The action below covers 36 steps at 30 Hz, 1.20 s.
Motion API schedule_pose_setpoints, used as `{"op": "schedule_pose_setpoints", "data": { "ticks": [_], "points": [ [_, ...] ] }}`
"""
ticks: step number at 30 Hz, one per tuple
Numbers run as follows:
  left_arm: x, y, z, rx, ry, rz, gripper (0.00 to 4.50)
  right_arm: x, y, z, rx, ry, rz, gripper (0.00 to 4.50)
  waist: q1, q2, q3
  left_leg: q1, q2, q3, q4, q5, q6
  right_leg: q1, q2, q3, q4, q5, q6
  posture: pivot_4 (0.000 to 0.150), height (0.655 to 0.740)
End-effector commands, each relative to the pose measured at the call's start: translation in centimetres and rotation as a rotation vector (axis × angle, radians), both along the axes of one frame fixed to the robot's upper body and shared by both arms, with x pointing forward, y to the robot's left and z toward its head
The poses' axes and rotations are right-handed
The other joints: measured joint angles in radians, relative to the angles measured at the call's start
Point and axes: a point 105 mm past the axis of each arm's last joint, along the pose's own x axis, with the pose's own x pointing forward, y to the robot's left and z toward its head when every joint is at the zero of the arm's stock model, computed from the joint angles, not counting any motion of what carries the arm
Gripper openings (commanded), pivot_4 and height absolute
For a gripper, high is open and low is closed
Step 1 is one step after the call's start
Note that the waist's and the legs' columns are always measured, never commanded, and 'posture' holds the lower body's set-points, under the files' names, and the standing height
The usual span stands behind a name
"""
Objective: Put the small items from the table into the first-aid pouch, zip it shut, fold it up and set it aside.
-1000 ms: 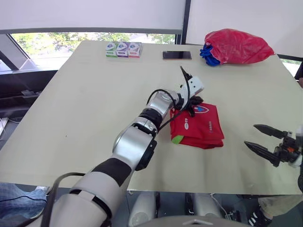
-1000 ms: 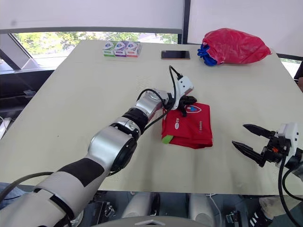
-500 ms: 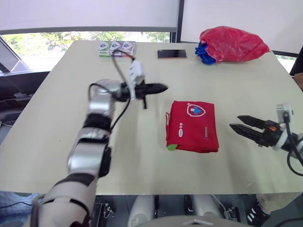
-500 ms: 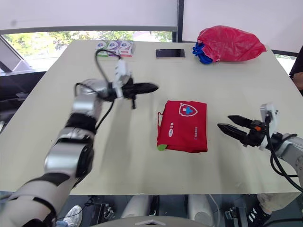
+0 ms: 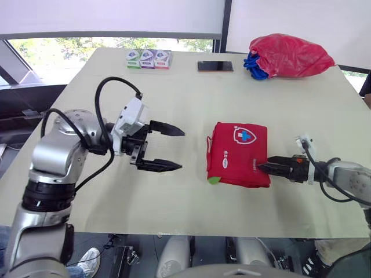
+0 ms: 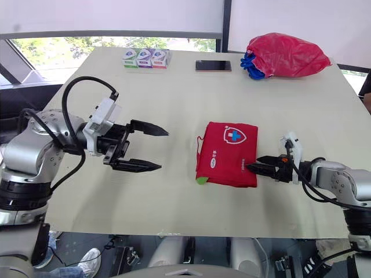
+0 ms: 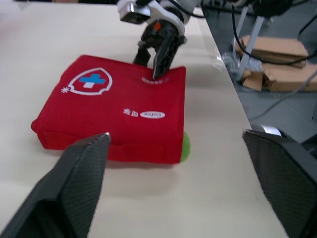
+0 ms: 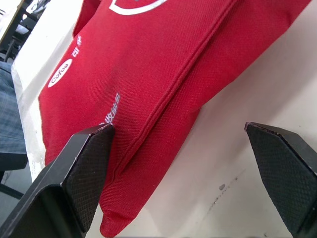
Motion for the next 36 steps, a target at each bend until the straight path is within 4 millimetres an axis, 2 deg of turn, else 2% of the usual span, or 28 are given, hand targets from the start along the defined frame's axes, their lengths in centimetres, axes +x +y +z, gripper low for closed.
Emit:
{"op": "schedule_pose_setpoints", "data": {
  "ticks": [1, 3, 6, 7, 8, 11, 14, 17, 21, 27, 30, 32, 36],
  "points": [
    [-0.5, 0.1, 0.9, 0.012, -0.043, -0.008, 4.44, 0.7, 0.2, 0.2, 0.015, 0.023, -0.02, 4.5, -0.001, 0.0, 0.0, 0.0, 0.0, 0.0, 0.0, 0.0, 0.0, 0.0, 0.0, 0.0, 0.0, 0.0, 0.0, 0.15, 0.74],
    [-0.4, 0.2, 0.9, 0.011, -0.047, 0.006, 4.44, 0.9, 0.6, 0.3, 0.037, 0.035, -0.019, 4.5, -0.001, 0.0, 0.0, 0.0, 0.0, 0.0, 0.0, 0.0, 0.0, 0.0, 0.0, 0.0, 0.0, 0.0, 0.0, 0.15, 0.74],
    [-0.2, 0.1, 1.1, -0.009, -0.057, 0.024, 4.5, 0.8, 1.0, 0.0, 0.044, 0.043, -0.012, 3.4, -0.001, 0.0, 0.0, 0.0, 0.0, 0.0, 0.0, 0.0, 0.0, 0.0, 0.0, 0.0, 0.0, 0.0, 0.0, 0.15, 0.74],
    [0.0, 0.1, 1.2, -0.016, -0.061, 0.029, 4.5, 0.8, 1.1, 0.0, 0.048, 0.044, -0.012, 2.65, -0.001, 0.0, 0.0, 0.0, 0.0, 0.0, 0.0, 0.0, 0.0, 0.0, 0.0, 0.0, 0.0, 0.0, 0.0, 0.15, 0.74],
    [0.2, 0.2, 1.3, -0.024, -0.068, 0.042, 4.5, 0.8, 1.1, 0.1, 0.058, 0.042, -0.021, 2.44, -0.002, 0.0, 0.0, 0.0, 0.0, 0.0, 0.0, 0.0, 0.0, 0.0, 0.0, 0.0, 0.0, 0.0, 0.0, 0.15, 0.74],
    [0.8, 0.4, 1.5, -0.035, -0.084, 0.07, 4.5, 1.3, 0.9, 0.3, 0.074, 0.033, -0.062, 1.04, -0.002, 0.0, 0.0, 0.0, 0.0, 0.001, 0.0, 0.0, 0.0, 0.0, 0.0, 0.0, 0.0, 0.0, 0.0, 0.15, 0.74],
    [1.5, 0.6, 2.4, -0.069, -0.106, 0.11, 4.5, 2.6, -0.2, 1.1, 0.111, 0.0, -0.169, 0.13, -0.002, 0.0, 0.0, 0.0, 0.0, 0.001, 0.0, 0.0, 0.0, 0.0, 0.001, 0.0, 0.0, 0.0, 0.0, 0.15, 0.74],
    [2.0, 0.4, 3.1, -0.104, -0.112, 0.141, 4.5, 4.0, -1.3, 1.9, 0.149, -0.044, -0.285, 0.13, -0.001, 0.0, 0.0, 0.0, 0.0, 0.001, 0.0, 0.0, 0.0, 0.0, 0.001, 0.001, 0.0, 0.0, 0.0, 0.15, 0.74],
    [2.4, 0.3, 3.5, -0.122, -0.117, 0.178, 4.5, 6.8, -3.6, 3.2, 0.224, -0.107, -0.531, 0.13, -0.001, 0.0, 0.0, 0.0, 0.0, 0.001, 0.0, 0.0, 0.0, 0.0, 0.0, 0.001, 0.0, 0.0, 0.0, 0.15, 0.74],
    [3.0, -0.6, 4.4, -0.181, -0.129, 0.205, 4.5, 11.3, -8.3, 4.4, 0.351, -0.185, -1.049, 0.13, -0.004, 0.001, 0.001, -0.002, -0.001, 0.001, 0.0, 0.0, 0.0, -0.002, 0.001, 0.001, 0.0, 0.0, 0.0, 0.15, 0.74],
    [3.3, -0.9, 4.6, -0.194, -0.131, 0.213, 4.5, 12.3, -10.2, 4.6, 0.471, -0.161, -1.29, 0.13, -0.005, 0.002, 0.002, -0.001, -0.001, 0.001, -0.001, 0.0, -0.001, -0.002, 0.001, 0.002, 0.001, 0.0, 0.0, 0.15, 0.74],
    [3.5, -1.0, 4.9, -0.211, -0.136, 0.223, 4.5, 12.6, -10.7, 4.3, 0.529, -0.129, -1.402, 0.13, -0.005, 0.003, 0.002, -0.001, -0.001, 0.001, -0.001, 0.0, -0.001, -0.002, 0.001, 0.001, 0.001, 0.0, 0.0, 0.15, 0.74],
    [3.9, -0.7, 5.0, -0.228, -0.14, 0.25, 4.5, 12.5, -10.3, 3.3, 0.561, -0.089, -1.518, 0.13, -0.006, 0.003, 0.002, -0.001, -0.001, 0.001, -0.002, 0.001, -0.002, -0.002, 0.0, 0.001, 0.0, 0.001, 0.0, 0.15, 0.74]
  ]
}}
